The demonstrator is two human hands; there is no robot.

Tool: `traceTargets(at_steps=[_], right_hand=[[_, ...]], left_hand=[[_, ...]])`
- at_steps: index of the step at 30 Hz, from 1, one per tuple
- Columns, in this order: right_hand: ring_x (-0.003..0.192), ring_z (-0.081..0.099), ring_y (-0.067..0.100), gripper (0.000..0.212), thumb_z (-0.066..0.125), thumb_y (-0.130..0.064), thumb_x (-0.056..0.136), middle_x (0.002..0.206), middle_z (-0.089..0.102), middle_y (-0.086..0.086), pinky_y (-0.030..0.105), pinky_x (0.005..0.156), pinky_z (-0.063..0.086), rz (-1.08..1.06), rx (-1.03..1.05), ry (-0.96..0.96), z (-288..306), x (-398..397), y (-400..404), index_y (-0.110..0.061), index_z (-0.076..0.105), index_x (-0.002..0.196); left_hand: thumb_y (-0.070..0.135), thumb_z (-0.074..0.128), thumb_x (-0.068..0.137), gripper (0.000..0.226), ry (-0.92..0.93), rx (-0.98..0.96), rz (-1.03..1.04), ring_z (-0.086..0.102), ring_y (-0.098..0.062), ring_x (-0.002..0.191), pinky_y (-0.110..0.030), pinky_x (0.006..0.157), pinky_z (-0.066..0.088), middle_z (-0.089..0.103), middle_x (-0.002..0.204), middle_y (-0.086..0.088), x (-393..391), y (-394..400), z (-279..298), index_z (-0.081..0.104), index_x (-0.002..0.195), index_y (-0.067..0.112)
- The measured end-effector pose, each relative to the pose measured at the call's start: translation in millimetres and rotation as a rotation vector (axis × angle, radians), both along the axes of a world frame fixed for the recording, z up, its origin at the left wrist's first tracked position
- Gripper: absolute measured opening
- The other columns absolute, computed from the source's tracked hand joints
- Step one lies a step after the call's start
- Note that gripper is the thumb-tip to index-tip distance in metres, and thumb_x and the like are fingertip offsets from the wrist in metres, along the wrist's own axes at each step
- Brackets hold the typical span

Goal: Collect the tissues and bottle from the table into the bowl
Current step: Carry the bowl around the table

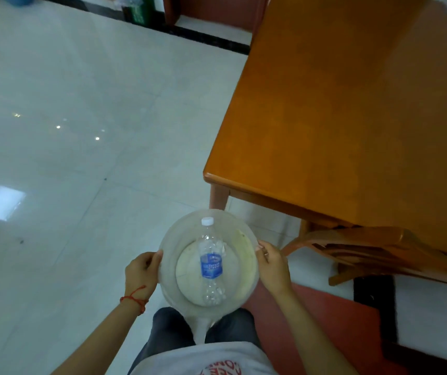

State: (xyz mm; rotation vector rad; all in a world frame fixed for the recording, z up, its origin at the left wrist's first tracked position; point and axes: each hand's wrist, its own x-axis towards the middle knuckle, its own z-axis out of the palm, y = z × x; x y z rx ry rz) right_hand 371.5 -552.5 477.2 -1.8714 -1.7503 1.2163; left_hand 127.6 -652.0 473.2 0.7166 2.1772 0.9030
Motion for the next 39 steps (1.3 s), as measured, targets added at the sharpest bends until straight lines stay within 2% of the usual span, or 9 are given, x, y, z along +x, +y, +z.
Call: traceTargets(at_steps=[5, 11, 16, 19, 23, 27, 31, 35, 39], right_hand=[[0.096, 0.059, 0.018, 0.025, 0.045, -0.022, 0.093, 0.105, 0.066, 0.004, 0.029, 0.082, 0.046, 0.083, -0.016, 0.0, -1, -64, -19, -0.017, 0.061, 0.112], [0.102, 0.057, 0.019, 0.029, 0.042, -0.02, 0.094, 0.115, 0.064, 0.005, 0.033, 0.091, 0.047, 0.239, -0.053, 0.009, 0, -145, -50, -0.017, 0.056, 0.119], [0.106, 0.053, 0.016, 0.03, 0.042, -0.017, 0.095, 0.12, 0.06, 0.006, 0.027, 0.091, 0.04, 0.394, -0.047, 0.008, 0, -212, -71, -0.013, 0.055, 0.121], [0.11, 0.054, 0.019, 0.03, 0.042, -0.018, 0.094, 0.123, 0.06, 0.007, 0.032, 0.096, 0.043, 0.47, -0.06, 0.0, -4, -251, -79, -0.013, 0.055, 0.121], [0.113, 0.052, 0.022, 0.03, 0.042, -0.017, 0.094, 0.124, 0.058, 0.01, 0.031, 0.097, 0.039, 0.567, -0.058, -0.011, -5, -295, -86, -0.011, 0.054, 0.121], [0.108, 0.053, 0.019, 0.03, 0.043, -0.017, 0.095, 0.122, 0.06, 0.01, 0.023, 0.091, 0.035, 0.641, -0.05, -0.012, -6, -336, -80, -0.01, 0.054, 0.121], [0.098, 0.05, 0.013, 0.029, 0.042, -0.016, 0.095, 0.117, 0.06, 0.01, 0.024, 0.089, 0.036, 0.679, -0.055, 0.01, -6, -380, -62, -0.01, 0.055, 0.119], [0.101, 0.055, 0.018, 0.028, 0.043, -0.018, 0.094, 0.117, 0.062, 0.01, 0.033, 0.094, 0.044, 0.679, -0.051, 0.037, -12, -424, -32, -0.011, 0.056, 0.118], [0.096, 0.053, 0.016, 0.027, 0.042, -0.017, 0.095, 0.112, 0.061, 0.009, 0.026, 0.086, 0.04, 0.655, -0.06, 0.064, -7, -463, 2, -0.011, 0.057, 0.117]], left_hand=[[0.029, 0.053, 0.088, 0.033, -0.031, -0.002, 0.118, 0.055, -0.031, 0.07, -0.026, 0.058, 0.039, 0.064, 0.071, -0.017, -52, -41, 2, 0.064, 0.072, 0.003], [0.026, 0.052, 0.089, 0.025, -0.059, -0.03, 0.296, 0.057, -0.031, 0.075, -0.034, 0.072, 0.043, 0.064, 0.078, -0.014, -113, -102, 1, 0.066, 0.079, 0.007], [0.026, 0.053, 0.088, 0.026, -0.086, -0.026, 0.447, 0.057, -0.029, 0.071, -0.03, 0.066, 0.04, 0.064, 0.072, -0.012, -157, -154, 0, 0.066, 0.076, 0.007], [0.026, 0.052, 0.089, 0.025, -0.085, -0.028, 0.525, 0.054, -0.025, 0.069, -0.024, 0.059, 0.038, 0.062, 0.071, -0.009, -179, -177, 0, 0.065, 0.075, 0.008], [0.026, 0.053, 0.088, 0.029, -0.099, -0.015, 0.631, 0.054, -0.027, 0.07, -0.029, 0.062, 0.038, 0.064, 0.075, -0.015, -204, -198, 2, 0.066, 0.076, 0.004], [0.026, 0.054, 0.087, 0.032, -0.112, -0.014, 0.718, 0.052, -0.028, 0.066, -0.032, 0.064, 0.04, 0.062, 0.069, -0.017, -230, -202, 4, 0.064, 0.069, 0.001], [0.027, 0.054, 0.087, 0.031, -0.118, -0.011, 0.772, 0.053, -0.028, 0.066, -0.034, 0.071, 0.043, 0.064, 0.072, -0.016, -264, -189, 1, 0.066, 0.071, 0.003], [0.028, 0.054, 0.087, 0.029, -0.133, 0.004, 0.794, 0.054, -0.026, 0.067, -0.031, 0.069, 0.041, 0.064, 0.073, -0.012, -305, -161, -2, 0.066, 0.073, 0.005], [0.027, 0.055, 0.087, 0.029, -0.135, 0.015, 0.778, 0.058, -0.028, 0.07, -0.032, 0.069, 0.046, 0.066, 0.077, -0.013, -351, -124, 1, 0.067, 0.077, 0.003]])
